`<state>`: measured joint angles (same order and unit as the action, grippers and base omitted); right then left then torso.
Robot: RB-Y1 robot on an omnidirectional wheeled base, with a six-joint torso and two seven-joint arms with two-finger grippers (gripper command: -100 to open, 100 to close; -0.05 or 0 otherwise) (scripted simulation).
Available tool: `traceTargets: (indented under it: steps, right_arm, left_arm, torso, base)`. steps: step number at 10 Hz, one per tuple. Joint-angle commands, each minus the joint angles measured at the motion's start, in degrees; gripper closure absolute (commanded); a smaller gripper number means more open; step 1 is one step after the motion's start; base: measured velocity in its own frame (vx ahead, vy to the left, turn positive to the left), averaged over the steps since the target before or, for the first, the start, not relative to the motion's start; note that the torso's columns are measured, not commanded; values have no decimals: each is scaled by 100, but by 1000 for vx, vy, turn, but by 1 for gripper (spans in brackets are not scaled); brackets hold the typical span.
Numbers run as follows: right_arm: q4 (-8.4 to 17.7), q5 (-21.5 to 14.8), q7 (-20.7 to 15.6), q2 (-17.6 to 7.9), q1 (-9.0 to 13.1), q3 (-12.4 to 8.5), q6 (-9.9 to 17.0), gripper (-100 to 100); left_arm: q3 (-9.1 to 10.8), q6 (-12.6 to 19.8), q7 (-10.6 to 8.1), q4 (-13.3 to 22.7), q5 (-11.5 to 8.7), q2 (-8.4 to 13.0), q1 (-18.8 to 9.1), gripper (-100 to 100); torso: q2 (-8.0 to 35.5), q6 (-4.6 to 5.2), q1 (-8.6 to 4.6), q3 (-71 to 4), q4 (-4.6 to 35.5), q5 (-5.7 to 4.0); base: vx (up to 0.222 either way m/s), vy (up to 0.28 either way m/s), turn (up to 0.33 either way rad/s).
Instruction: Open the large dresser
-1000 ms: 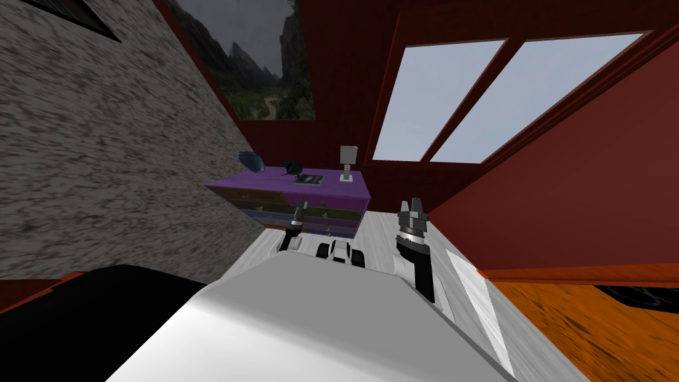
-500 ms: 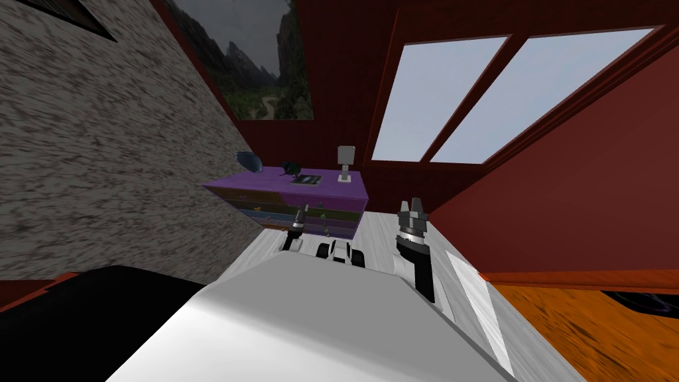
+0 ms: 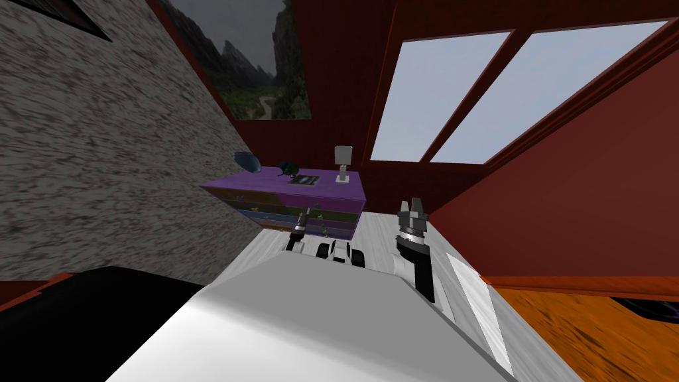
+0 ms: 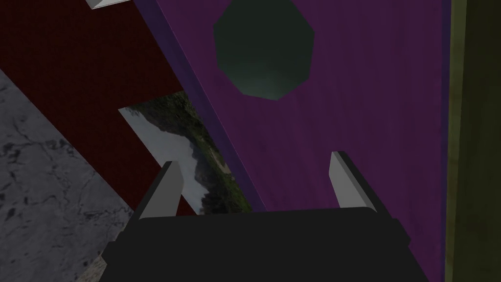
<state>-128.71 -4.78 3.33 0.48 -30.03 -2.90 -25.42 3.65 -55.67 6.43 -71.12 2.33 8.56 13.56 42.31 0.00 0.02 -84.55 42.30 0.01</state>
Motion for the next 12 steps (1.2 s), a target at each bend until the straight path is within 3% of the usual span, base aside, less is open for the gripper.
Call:
traceTargets:
  steps: [1, 5, 8, 12]
  right_arm:
    - [0, 0, 0, 0, 0, 0, 0, 0]
    - [0, 0, 0, 0, 0, 0, 0, 0]
    - [0, 0, 0, 0, 0, 0, 0, 0]
    - [0, 0, 0, 0, 0, 0, 0, 0]
  left_arm:
    - [-1, -121, 7, 308, 16, -99, -66, -100]
    - [0, -349, 12, 855, 45, -441, -183, -100]
    - [1, -438, 14, 1065, 56, -773, -229, -100]
    - [26, -40, -7, 835, 39, -672, -418, -100]
  torso:
    - [-4, 0, -4, -3, -1, -1]
    - [-4, 0, -7, -3, -1, -2]
    - [-2, 0, 3, -2, -1, 0]
    - [-2, 0, -1, -2, -1, -1]
  base:
    - [20, -33, 7]
    - [20, -39, 10]
    - [19, -25, 6]
    - [2, -8, 10]
